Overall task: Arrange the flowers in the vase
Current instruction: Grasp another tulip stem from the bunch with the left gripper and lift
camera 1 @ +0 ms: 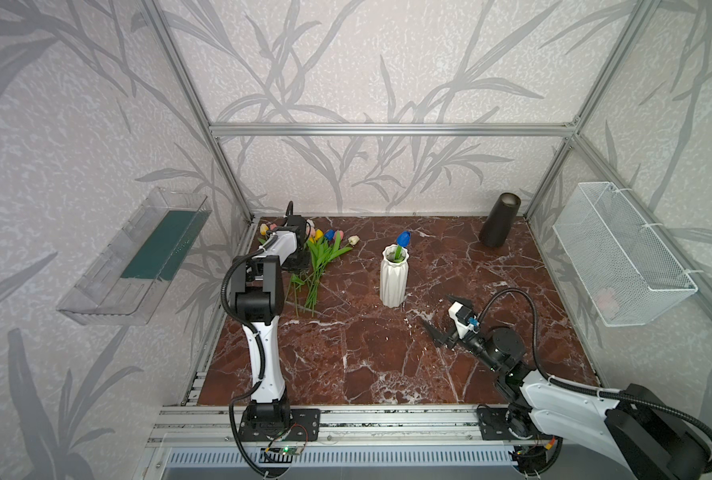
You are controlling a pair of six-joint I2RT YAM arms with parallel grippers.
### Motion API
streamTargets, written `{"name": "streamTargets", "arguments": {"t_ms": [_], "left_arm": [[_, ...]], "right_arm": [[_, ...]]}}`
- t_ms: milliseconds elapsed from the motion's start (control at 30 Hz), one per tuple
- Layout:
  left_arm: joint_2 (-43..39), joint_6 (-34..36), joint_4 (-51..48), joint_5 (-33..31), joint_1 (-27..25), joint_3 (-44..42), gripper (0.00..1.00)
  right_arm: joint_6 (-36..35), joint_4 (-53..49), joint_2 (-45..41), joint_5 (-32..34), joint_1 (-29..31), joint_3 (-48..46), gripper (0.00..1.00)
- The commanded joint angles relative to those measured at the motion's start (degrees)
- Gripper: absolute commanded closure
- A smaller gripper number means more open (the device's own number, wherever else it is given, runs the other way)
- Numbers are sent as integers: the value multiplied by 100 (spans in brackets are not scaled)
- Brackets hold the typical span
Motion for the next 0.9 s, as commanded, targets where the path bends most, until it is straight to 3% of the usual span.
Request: {"name": "streamTargets", "arguments": {"t_ms": [0,300,733,867], "left_arm": [[88,105,-203,-69,16,153,94],[-153,57,-283,-72,-2,178,100],[-1341,-180,-99,-211,-256,-193,100],[-1932,-183,433,-151,-427,-653,100]], "right_arm": [[7,167,-15,8,32,165,2],[8,233,97,26,32,185,2],[34,239,76,17,32,172,2],[43,238,41,17,34,161,2]]}}
